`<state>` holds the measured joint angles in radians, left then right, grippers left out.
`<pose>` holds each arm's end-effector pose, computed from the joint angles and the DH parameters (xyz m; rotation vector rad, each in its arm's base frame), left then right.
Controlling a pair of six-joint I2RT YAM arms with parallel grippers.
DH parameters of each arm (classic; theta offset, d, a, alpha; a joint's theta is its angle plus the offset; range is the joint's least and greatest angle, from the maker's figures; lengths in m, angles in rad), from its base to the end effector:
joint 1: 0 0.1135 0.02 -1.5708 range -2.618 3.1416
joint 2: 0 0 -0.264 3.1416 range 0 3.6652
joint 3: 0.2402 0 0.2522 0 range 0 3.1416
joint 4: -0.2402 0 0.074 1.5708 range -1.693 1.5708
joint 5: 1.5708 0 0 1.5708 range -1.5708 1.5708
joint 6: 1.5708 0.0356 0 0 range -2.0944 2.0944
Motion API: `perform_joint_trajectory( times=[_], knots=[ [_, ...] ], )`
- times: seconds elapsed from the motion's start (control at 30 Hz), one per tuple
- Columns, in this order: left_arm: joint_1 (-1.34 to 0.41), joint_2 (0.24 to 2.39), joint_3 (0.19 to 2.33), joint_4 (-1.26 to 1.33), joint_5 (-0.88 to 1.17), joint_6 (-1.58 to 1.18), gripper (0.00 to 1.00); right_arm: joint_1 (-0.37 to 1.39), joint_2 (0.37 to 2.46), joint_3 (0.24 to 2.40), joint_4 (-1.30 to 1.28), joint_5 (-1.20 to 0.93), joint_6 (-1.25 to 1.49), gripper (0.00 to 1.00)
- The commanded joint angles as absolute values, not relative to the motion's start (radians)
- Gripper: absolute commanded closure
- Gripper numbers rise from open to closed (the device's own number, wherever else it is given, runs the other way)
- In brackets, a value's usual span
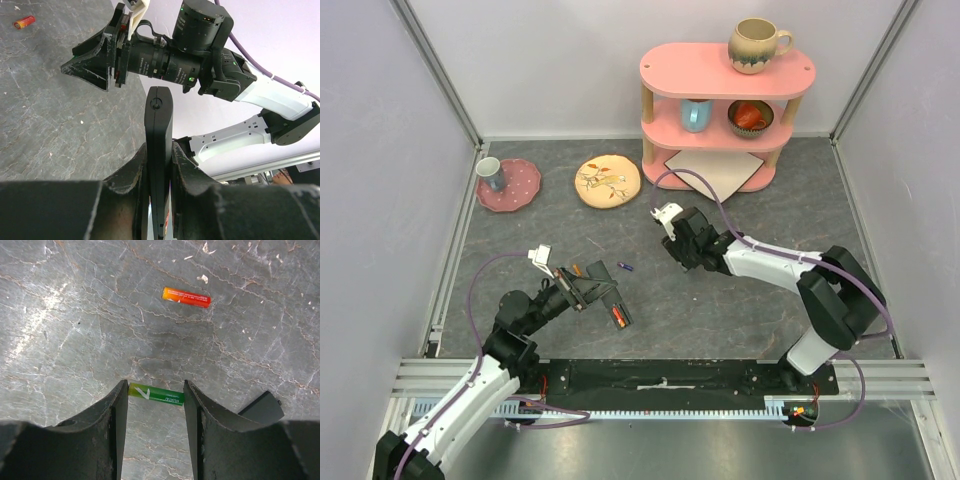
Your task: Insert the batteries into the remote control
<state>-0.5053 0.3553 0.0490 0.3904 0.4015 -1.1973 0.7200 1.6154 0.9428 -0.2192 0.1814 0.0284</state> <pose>0.1075 -0.0754 0.1976 -0.2223 1.7251 -1.6173 0.2517 0.2123 0.1867 -0.7546 2.3262 0.1086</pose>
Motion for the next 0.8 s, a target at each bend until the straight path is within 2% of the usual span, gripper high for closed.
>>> perform_joint_trajectory(
  times=[0.0, 0.43, 0.5, 0.6, 0.63, 0.77],
  knots=[
    [-0.499, 0.364, 0.044, 0.417, 0.408, -1.160, 0.98, 0.719, 1.644, 0.946, -0.184, 0.199, 0.008, 0.78],
    [-0.499, 0.359, 0.034, 0.423, 0.405, -1.170, 0.98, 0.716, 1.746, 0.982, -0.249, 0.183, 0.058, 0.67],
    [-0.499, 0.357, 0.031, 0.422, 0.402, -1.172, 0.98, 0.715, 1.750, 0.983, -0.252, 0.184, 0.072, 0.63],
    [-0.500, 0.359, 0.032, 0.422, 0.403, -1.172, 0.98, 0.712, 1.740, 0.986, -0.259, 0.187, 0.097, 0.53],
    [-0.499, 0.360, 0.034, 0.422, 0.402, -1.172, 0.98, 0.712, 1.735, 0.986, -0.258, 0.189, 0.104, 0.46],
    [-0.499, 0.368, 0.034, 0.429, 0.402, -1.170, 0.98, 0.712, 1.704, 1.002, -0.268, 0.204, 0.141, 0.35]
  ],
)
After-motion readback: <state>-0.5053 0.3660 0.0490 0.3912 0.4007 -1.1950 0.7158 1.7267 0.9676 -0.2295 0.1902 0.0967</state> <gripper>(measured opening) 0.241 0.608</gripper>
